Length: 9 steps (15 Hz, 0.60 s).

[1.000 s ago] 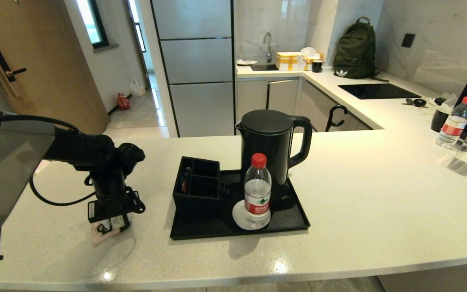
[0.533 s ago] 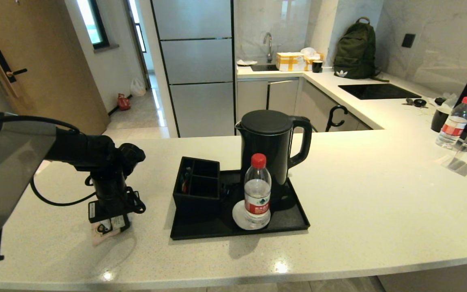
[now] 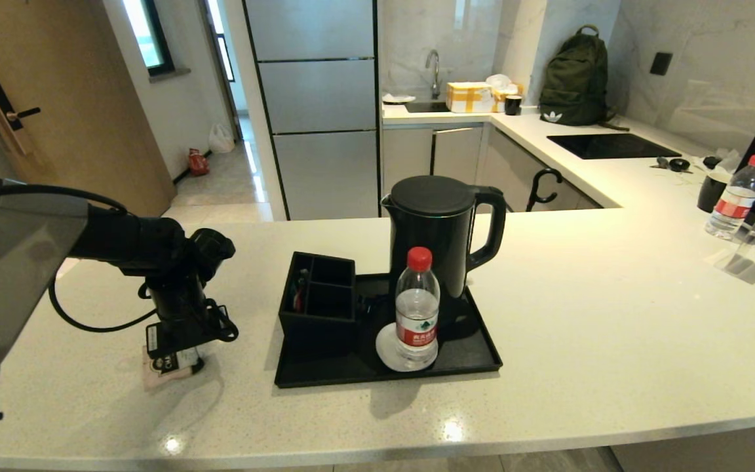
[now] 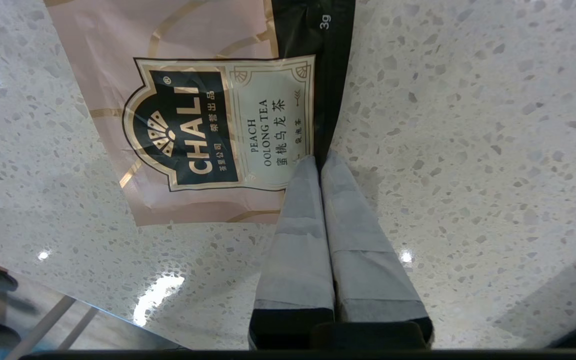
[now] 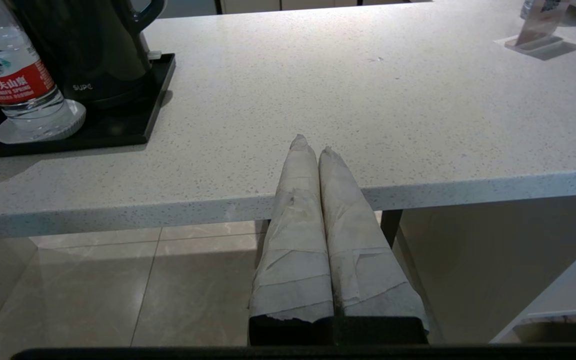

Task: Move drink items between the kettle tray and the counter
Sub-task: Return the tea bag to its original position

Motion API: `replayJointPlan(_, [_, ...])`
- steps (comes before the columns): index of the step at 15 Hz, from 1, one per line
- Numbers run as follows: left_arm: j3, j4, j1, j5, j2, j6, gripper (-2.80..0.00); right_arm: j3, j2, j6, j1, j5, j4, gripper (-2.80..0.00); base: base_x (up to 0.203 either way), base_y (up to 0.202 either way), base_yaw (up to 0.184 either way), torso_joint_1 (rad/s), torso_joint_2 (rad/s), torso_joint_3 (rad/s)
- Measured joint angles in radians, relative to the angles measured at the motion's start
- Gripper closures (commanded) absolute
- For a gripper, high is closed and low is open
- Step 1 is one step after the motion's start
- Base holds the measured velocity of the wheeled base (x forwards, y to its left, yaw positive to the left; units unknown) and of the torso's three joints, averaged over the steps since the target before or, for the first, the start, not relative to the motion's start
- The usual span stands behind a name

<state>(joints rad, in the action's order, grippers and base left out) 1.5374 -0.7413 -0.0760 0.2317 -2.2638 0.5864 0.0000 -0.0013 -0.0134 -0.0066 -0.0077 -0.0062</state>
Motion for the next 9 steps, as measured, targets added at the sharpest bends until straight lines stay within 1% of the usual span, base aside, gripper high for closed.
replayJointPlan(3, [0.002, 0.001, 0.0, -0.036, 0.018, 0.0, 0.0, 0.0, 0.0, 0.0, 0.0, 0.0, 0.0, 0.0, 0.0, 0.0, 0.0, 0.0, 0.0, 0.0])
replayJointPlan(7, [0.006, 0.003, -0.001, -0.051, 0.033, 0.0, 0.0, 0.0, 0.0, 0.0, -0.001, 0.0, 0.001, 0.0, 0.0, 0.0, 0.0, 0.0, 0.0, 0.0])
replayJointPlan(9, [0.013, 0.004, -0.012, -0.145, 0.078, -0.004, 0.0, 0.0, 0.0, 0.0, 0.0, 0.0, 0.0, 0.0, 0.0, 0.0, 0.0, 0.0, 0.0, 0.0])
